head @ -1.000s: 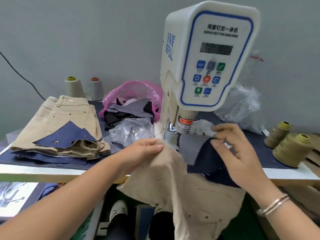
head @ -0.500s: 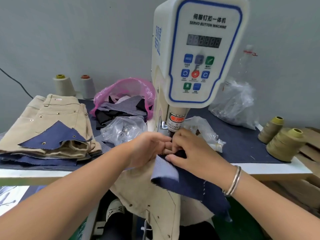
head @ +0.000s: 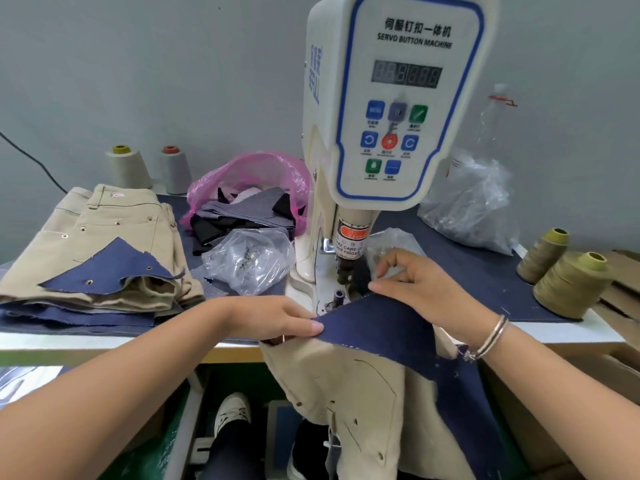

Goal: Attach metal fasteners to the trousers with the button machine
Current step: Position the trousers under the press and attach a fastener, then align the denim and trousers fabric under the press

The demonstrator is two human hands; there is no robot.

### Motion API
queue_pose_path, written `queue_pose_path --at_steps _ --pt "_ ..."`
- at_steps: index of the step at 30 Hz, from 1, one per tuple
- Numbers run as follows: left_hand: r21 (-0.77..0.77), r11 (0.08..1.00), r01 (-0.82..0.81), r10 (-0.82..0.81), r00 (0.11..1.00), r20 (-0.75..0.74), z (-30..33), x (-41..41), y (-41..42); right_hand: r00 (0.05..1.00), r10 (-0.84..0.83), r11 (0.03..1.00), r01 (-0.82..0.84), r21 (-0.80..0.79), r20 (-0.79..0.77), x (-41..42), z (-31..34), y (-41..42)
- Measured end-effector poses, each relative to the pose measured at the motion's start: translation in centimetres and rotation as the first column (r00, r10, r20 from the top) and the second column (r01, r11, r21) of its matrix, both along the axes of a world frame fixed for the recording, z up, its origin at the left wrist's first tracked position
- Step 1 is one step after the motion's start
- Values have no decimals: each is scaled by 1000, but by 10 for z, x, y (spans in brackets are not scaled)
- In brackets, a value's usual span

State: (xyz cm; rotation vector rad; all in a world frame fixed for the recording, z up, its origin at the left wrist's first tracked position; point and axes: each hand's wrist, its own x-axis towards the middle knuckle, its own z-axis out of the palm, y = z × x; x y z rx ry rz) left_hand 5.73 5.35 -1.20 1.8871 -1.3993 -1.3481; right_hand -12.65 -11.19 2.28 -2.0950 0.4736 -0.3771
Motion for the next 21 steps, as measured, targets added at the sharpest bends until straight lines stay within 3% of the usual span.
queue_pose_path --at_steps 4,8,12,18,21 --pt "-153 979 -136 91 958 -274 -1 10 10 973 57 998 -50 34 -226 -2 -15 -21" --pt "-122 988 -94 67 976 -207 10 14 8 883 108 980 -172 -100 -457 5 -16 -34" --pt "-72 996 -46 41 997 -62 21 20 5 900 114 992 -128 -6 -422 8 -12 -42" --pt "-146 981 -126 113 989 -93 22 31 10 896 302 915 -176 364 -325 11 -25 -54" --pt "-125 984 -130 119 989 -87 19 37 16 841 400 873 -229 430 -364 10 -30 -58"
